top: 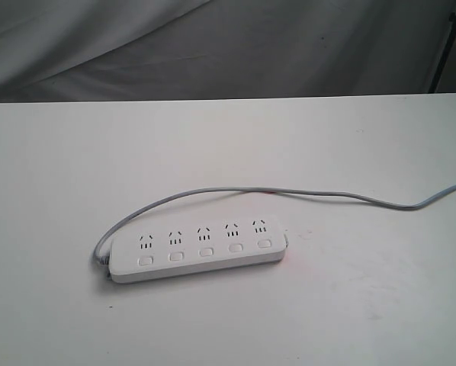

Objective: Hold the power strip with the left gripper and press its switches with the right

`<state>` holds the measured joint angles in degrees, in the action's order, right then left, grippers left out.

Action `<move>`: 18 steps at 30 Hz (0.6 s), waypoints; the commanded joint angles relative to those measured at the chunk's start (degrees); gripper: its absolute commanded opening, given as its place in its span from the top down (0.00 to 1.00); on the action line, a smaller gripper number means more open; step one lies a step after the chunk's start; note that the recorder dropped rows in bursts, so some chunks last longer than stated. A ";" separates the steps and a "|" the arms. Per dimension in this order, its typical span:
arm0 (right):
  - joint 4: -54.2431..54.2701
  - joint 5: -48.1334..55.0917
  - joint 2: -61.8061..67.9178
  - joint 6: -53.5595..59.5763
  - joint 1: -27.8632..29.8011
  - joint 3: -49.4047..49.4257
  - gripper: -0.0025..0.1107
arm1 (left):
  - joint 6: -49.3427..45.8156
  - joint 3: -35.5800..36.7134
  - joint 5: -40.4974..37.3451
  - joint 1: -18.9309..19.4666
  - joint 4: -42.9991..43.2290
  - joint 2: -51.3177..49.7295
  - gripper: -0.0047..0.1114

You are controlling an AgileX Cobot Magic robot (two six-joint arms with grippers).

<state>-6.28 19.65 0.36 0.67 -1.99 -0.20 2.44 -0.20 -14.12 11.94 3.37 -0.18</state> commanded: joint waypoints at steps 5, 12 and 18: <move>0.38 -0.14 -0.36 -0.04 -0.12 0.20 0.98 | 0.30 0.20 -1.26 0.11 0.12 0.18 0.96; 0.38 -0.14 -0.36 -0.04 -0.12 0.20 0.98 | 0.30 0.20 -1.10 0.11 0.12 0.18 0.96; 0.38 -0.14 -0.36 -0.04 -0.12 0.20 0.98 | 0.30 0.20 -1.10 0.11 0.12 0.18 0.96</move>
<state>-6.28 19.65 0.36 0.67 -1.99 -0.20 2.44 -0.20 -15.18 11.94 3.37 -0.18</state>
